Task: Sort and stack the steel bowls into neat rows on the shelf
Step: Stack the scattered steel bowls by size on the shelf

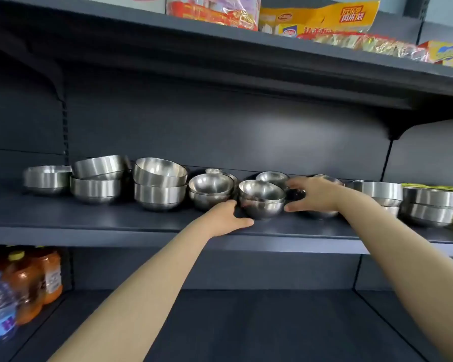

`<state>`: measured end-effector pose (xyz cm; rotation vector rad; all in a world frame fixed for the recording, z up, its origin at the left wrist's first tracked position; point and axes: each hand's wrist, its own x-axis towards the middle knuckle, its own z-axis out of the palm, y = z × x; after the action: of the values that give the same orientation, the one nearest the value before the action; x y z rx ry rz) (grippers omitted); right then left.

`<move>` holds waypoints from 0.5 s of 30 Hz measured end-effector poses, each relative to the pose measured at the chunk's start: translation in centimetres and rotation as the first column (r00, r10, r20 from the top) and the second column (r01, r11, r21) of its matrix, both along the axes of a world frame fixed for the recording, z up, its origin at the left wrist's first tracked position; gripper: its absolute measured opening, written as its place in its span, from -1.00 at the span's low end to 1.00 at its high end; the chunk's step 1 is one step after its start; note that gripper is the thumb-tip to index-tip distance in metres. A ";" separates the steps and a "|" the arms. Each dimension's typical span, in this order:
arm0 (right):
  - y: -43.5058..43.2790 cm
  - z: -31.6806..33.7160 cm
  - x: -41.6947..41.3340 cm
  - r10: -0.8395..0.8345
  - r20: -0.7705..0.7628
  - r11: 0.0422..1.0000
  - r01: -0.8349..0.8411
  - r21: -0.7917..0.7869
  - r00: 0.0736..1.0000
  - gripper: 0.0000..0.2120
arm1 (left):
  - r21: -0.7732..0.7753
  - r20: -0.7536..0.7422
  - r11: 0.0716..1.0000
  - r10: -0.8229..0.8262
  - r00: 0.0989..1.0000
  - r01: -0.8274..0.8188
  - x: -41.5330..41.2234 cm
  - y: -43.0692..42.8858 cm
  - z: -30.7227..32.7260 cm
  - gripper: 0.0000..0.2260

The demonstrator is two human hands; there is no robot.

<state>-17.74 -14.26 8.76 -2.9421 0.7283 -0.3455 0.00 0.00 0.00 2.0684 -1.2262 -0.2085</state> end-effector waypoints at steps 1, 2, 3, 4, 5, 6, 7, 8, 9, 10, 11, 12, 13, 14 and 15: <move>-0.2 -0.2 0.7 0.007 0.004 1.000 -0.007 0.025 1.000 -0.30 | -0.020 -0.017 1.000 -0.005 1.000 0.005 0.4 -0.4 0.1 -0.39; -0.4 -0.2 1.3 0.009 0.005 0.999 -0.009 0.048 1.000 -0.29 | -0.032 -0.025 0.999 -0.009 1.000 0.008 0.9 -0.8 0.2 -0.42; -0.7 -0.4 1.8 0.002 0.001 0.998 -0.002 0.062 1.000 -0.27 | -0.048 -0.045 0.999 -0.026 0.999 0.024 1.1 -1.2 0.3 -0.46; -0.8 -0.5 2.3 -0.002 -0.001 0.997 0.002 0.076 1.000 -0.25 | -0.065 -0.075 0.997 -0.053 0.996 0.048 1.5 -1.6 0.3 -0.52; -1.4 -0.5 2.9 -0.010 0.005 0.996 0.009 0.086 1.000 -0.23 | -0.079 -0.113 0.994 -0.079 0.990 0.070 1.8 -2.1 0.3 -0.57; -1.7 -0.6 3.3 -0.014 0.013 0.995 0.013 0.096 1.000 -0.23 | -0.090 -0.145 0.993 -0.090 0.985 0.077 2.0 -2.5 0.2 -0.57; -2.1 -0.6 3.7 -0.013 0.022 0.994 0.011 0.109 1.000 -0.23 | -0.103 -0.171 0.992 -0.091 0.981 0.074 2.4 -2.9 0.1 -0.53; -2.4 -0.5 4.0 -0.013 0.032 0.992 0.009 0.127 0.999 -0.24 | -0.110 -0.184 0.992 -0.079 0.980 0.059 2.8 -3.2 0.0 -0.47; -2.7 -0.4 4.3 -0.007 0.041 0.989 0.001 0.148 0.999 -0.25 | -0.113 -0.200 0.992 -0.073 0.977 0.051 3.0 -3.6 0.0 -0.43; -2.9 -0.5 4.6 -0.003 0.046 0.985 -0.005 0.173 0.999 -0.26 | -0.119 -0.211 0.992 -0.069 0.975 0.045 3.1 -3.8 -0.1 -0.41; -3.1 -0.5 4.8 0.004 0.054 0.979 -0.015 0.202 0.999 -0.26 | -0.129 -0.229 0.991 -0.067 0.971 0.037 3.2 -4.1 -0.2 -0.42; -3.3 -0.5 5.1 0.013 0.057 0.972 -0.026 0.233 0.998 -0.26 | -0.142 -0.237 0.989 -0.067 0.969 0.034 3.3 -4.4 -0.2 -0.44; -3.6 -0.5 5.4 0.025 0.058 0.964 -0.040 0.263 0.998 -0.26 | -0.150 -0.246 0.988 -0.064 0.967 0.027 3.3 -4.6 -0.3 -0.45; -3.8 -0.5 5.6 0.037 0.055 0.956 -0.052 0.289 0.998 -0.27 | -0.160 -0.245 0.987 -0.059 0.968 0.019 3.3 -4.8 -0.3 -0.46; -4.2 -0.5 5.8 0.045 0.051 0.948 -0.059 0.313 0.998 -0.28 | -0.168 -0.237 0.986 -0.052 0.970 0.012 3.5 -5.0 -0.5 -0.46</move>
<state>-11.93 -18.41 8.22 -2.6390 0.6325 -0.2600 3.48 -5.03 -0.47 1.8221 -1.0912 -0.3504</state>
